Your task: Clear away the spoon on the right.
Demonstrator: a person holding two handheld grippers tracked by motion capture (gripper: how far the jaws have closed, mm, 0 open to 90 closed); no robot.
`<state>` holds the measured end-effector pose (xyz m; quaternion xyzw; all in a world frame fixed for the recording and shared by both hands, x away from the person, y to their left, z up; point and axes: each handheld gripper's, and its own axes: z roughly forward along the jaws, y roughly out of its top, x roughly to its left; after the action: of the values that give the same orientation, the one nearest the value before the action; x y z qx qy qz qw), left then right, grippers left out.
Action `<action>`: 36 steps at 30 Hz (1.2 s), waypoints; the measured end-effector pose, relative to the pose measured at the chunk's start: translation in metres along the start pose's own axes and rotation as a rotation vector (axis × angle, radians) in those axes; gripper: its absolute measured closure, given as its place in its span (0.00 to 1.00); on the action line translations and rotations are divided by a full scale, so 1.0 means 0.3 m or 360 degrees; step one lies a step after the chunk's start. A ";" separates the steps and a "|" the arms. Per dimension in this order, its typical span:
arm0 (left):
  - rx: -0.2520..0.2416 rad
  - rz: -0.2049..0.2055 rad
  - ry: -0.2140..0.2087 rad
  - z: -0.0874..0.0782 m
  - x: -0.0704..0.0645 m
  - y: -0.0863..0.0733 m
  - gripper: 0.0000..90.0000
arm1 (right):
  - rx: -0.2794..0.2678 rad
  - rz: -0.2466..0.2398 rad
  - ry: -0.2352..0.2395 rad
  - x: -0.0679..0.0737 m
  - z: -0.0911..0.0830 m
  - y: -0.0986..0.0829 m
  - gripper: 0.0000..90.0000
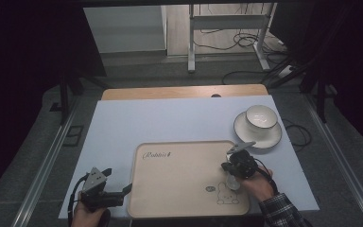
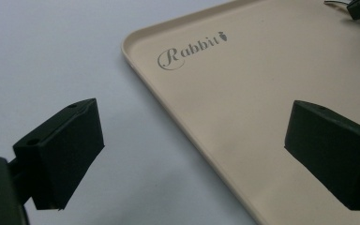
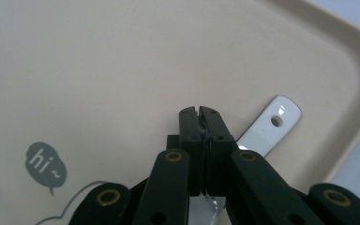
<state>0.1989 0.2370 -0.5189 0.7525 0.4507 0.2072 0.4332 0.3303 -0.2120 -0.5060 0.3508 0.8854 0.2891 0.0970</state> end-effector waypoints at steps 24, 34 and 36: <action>0.0000 -0.0003 -0.0006 0.000 0.001 0.000 0.05 | -0.0110 -0.0024 -0.0024 0.013 -0.047 0.007 0.84; 0.0000 -0.0002 -0.0007 0.000 0.001 0.000 0.05 | -0.0145 -0.0025 -0.0042 0.013 -0.074 0.005 0.74; 0.0000 -0.0004 -0.0008 -0.001 0.001 0.000 0.05 | -0.0160 -0.0030 -0.0045 0.014 -0.078 0.005 0.72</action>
<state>0.1990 0.2374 -0.5188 0.7524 0.4505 0.2047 0.4347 0.3193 -0.2187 -0.4860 0.3412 0.8716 0.3272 0.1296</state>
